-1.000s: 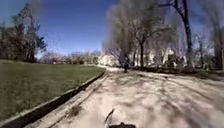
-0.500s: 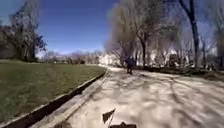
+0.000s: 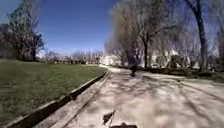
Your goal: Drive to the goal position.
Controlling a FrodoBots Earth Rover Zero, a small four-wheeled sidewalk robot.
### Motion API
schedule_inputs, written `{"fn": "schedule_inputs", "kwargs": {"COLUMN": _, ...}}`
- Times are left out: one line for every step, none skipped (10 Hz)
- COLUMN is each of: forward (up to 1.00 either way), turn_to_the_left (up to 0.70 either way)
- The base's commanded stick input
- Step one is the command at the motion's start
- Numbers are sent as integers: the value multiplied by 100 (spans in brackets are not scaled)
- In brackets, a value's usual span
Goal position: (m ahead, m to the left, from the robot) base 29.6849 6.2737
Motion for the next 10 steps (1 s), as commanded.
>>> {"fn": "schedule_inputs", "kwargs": {"forward": 96, "turn_to_the_left": 0}}
{"fn": "schedule_inputs", "kwargs": {"forward": 96, "turn_to_the_left": 0}}
{"fn": "schedule_inputs", "kwargs": {"forward": 96, "turn_to_the_left": 0}}
{"fn": "schedule_inputs", "kwargs": {"forward": 96, "turn_to_the_left": 0}}
{"fn": "schedule_inputs", "kwargs": {"forward": 96, "turn_to_the_left": 0}}
{"fn": "schedule_inputs", "kwargs": {"forward": 96, "turn_to_the_left": -11}}
{"fn": "schedule_inputs", "kwargs": {"forward": 96, "turn_to_the_left": -24}}
{"fn": "schedule_inputs", "kwargs": {"forward": 96, "turn_to_the_left": -24}}
{"fn": "schedule_inputs", "kwargs": {"forward": 96, "turn_to_the_left": -11}}
{"fn": "schedule_inputs", "kwargs": {"forward": 96, "turn_to_the_left": -32}}
